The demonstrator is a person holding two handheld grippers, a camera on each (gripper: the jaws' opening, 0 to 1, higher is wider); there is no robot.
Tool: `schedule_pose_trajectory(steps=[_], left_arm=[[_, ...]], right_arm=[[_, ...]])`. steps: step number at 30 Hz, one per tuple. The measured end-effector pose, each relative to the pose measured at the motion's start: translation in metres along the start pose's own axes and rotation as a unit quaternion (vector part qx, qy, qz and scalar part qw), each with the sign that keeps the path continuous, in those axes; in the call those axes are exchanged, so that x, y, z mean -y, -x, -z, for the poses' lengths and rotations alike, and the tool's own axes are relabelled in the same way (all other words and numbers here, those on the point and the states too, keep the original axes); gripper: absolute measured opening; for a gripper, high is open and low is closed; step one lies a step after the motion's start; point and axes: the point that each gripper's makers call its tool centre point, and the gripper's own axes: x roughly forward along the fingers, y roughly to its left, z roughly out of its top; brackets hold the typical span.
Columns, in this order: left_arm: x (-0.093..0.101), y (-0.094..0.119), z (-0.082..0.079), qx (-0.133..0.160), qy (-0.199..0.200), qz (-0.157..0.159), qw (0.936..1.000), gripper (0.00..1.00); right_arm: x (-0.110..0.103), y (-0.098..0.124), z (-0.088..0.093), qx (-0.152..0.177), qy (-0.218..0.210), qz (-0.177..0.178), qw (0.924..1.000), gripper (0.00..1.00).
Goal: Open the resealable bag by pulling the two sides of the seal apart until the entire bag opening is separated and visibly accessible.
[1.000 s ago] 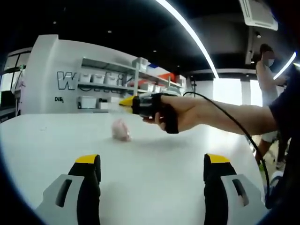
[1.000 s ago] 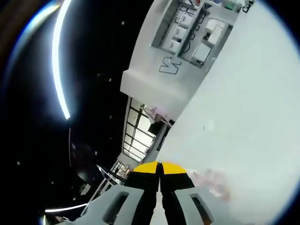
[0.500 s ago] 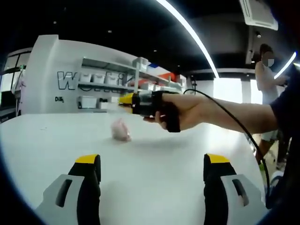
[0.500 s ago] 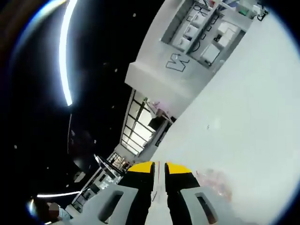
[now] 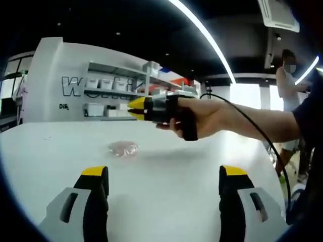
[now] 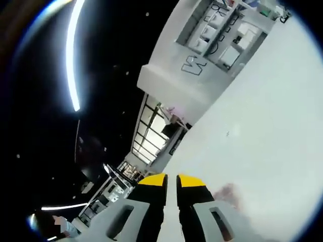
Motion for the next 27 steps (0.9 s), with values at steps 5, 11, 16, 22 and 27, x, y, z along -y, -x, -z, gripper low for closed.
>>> schedule_pose_trajectory(steps=[5,11,16,22,27], left_arm=[[0.000,0.000,0.000,-0.001,0.000,-0.001,1.0000,0.89],[0.000,0.000,0.001,-0.001,0.000,-0.001,1.0000,0.89],[0.000,0.000,0.001,-0.002,0.000,-0.002,1.0000,0.89],[0.000,0.001,0.000,0.000,0.002,-0.002,1.0000,0.89],[-0.001,0.001,0.000,0.001,0.002,-0.003,1.0000,0.89]], right_arm=[[0.002,0.002,0.004,-0.004,0.000,0.004,1.0000,0.05],[0.004,0.004,0.007,-0.015,0.015,0.008,0.9997,0.05],[0.008,0.007,0.017,-0.036,0.048,0.017,0.9980,0.06],[0.013,0.010,0.034,-0.083,0.093,0.028,0.9918,0.08],[0.019,0.012,0.035,-0.097,0.115,0.037,0.9879,0.08]])
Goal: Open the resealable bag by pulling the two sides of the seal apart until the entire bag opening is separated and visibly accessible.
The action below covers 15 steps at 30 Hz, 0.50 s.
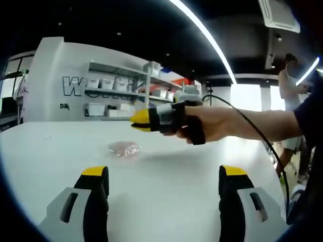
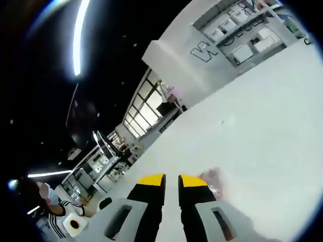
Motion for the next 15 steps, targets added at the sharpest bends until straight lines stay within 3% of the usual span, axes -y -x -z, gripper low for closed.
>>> schedule_pose_trajectory(steps=[10,15], left_arm=[[0.000,0.001,0.000,-0.001,0.000,-0.001,1.0000,0.89],[0.000,0.001,0.000,0.000,0.000,-0.001,1.0000,0.89]], right_arm=[[0.000,0.004,0.010,-0.024,0.035,0.005,0.9991,0.08],[0.001,0.004,0.018,-0.047,0.075,0.011,0.9960,0.08]])
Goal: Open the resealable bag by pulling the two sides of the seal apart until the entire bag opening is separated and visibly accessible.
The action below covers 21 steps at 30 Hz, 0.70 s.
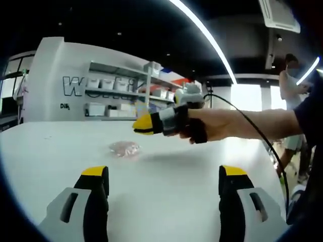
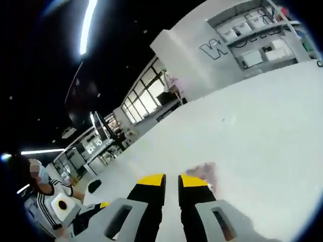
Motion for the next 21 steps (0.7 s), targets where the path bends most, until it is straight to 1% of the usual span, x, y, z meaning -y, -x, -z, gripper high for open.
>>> schedule_pose_trajectory(steps=[3,4,6,10,13,21], left_arm=[[0.000,0.000,0.000,0.001,0.001,0.000,1.0000,0.89],[0.000,0.000,0.000,0.000,0.001,0.000,1.0000,0.89],[0.000,0.000,0.000,0.001,0.001,0.000,1.0000,0.89],[0.000,0.000,0.000,0.000,0.001,0.000,1.0000,0.89],[0.000,0.000,0.000,-0.001,0.002,0.000,1.0000,0.89],[-0.001,-0.001,0.000,0.000,0.001,-0.001,1.0000,0.89]], right_arm=[[0.004,0.000,-0.001,-0.006,0.025,0.007,0.9996,0.08],[0.006,0.000,-0.001,-0.015,0.036,0.011,0.9992,0.08],[0.005,0.001,0.002,-0.016,0.045,0.012,0.9988,0.08],[0.006,0.002,0.010,-0.035,0.075,0.015,0.9965,0.10],[0.005,0.002,0.012,-0.040,0.090,0.014,0.9951,0.14],[-0.001,0.006,0.018,-0.049,0.117,0.015,0.9918,0.19]])
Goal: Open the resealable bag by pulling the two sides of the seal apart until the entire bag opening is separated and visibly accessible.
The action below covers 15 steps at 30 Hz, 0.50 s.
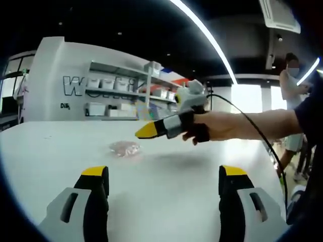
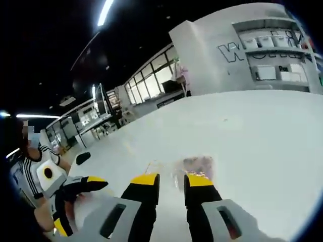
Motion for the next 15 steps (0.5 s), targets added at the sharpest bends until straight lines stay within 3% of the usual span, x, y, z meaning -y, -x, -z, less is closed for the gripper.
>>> schedule_pose_trajectory(steps=[15], left_arm=[[-0.002,-0.001,0.001,-0.003,0.000,-0.002,1.0000,0.89]], right_arm=[[-0.005,0.014,0.007,-0.003,0.048,0.014,0.9987,0.28]])
